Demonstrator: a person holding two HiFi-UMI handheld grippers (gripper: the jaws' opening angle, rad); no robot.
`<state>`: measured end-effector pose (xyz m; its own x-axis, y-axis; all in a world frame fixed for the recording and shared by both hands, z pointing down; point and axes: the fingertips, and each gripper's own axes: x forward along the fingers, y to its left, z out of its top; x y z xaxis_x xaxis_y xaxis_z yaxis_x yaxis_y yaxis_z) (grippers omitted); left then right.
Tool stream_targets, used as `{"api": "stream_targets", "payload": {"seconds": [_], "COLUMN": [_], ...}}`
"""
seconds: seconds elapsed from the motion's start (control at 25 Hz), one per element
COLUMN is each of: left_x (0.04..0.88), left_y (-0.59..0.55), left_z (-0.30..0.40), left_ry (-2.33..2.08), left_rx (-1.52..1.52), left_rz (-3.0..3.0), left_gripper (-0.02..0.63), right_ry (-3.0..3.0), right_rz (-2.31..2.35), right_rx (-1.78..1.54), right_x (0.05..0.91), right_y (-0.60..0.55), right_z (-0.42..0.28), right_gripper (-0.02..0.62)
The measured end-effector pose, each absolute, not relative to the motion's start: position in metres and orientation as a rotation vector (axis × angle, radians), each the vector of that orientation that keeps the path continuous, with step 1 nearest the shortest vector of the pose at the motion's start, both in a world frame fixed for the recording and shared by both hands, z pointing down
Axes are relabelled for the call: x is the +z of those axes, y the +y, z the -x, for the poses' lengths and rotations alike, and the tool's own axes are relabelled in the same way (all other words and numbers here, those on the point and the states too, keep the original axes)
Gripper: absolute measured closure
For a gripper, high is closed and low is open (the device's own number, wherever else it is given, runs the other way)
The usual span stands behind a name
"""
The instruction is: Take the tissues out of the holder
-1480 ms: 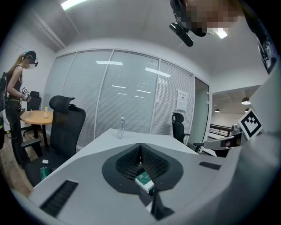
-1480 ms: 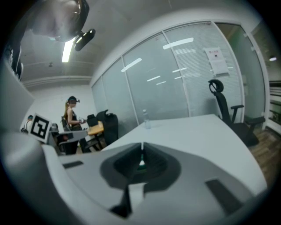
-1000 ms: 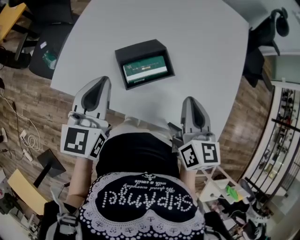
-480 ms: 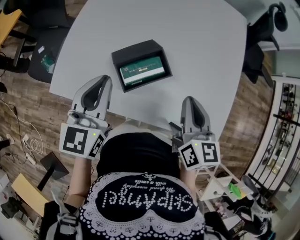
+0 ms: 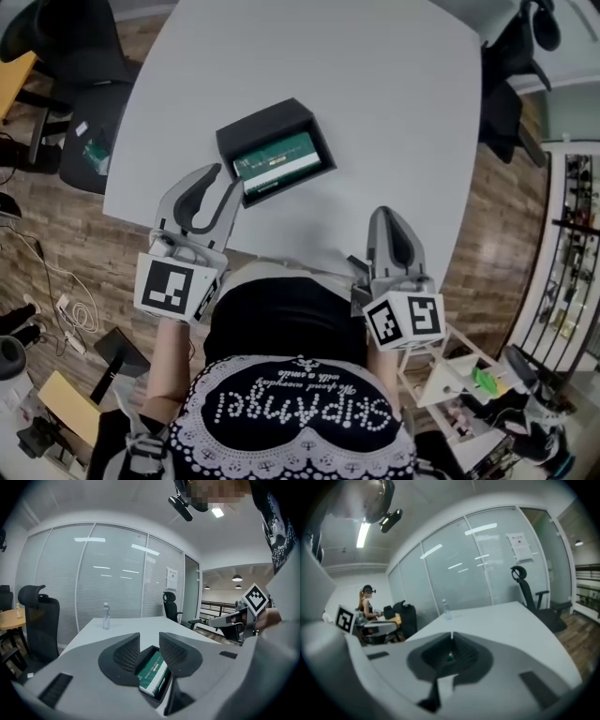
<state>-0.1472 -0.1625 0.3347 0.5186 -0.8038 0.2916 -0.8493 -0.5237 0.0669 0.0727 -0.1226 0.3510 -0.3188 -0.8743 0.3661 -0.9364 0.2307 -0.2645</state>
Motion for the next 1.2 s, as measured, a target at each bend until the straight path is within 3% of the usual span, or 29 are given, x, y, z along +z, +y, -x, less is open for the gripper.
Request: {"api": "stream_targets", "payload": {"seconds": [0.36, 1.2], "left_x": [0.356, 0.412], "left_y": [-0.175, -0.191], "left_z": [0.120, 0.088], "left_ry": [-1.211, -0.826], "left_rx": [0.528, 0.875], "left_rz": [-2.677, -2.695], "left_gripper": [0.333, 0.265], "right_ry": [-2.326, -2.318], "right_rz": [-1.810, -1.864], "right_rx": [0.680, 0.725], "right_x": [0.350, 0.360], "right_y": [-0.123, -0.129], "right_z": [-0.086, -0.094], "right_gripper": [0.560, 0.560]}}
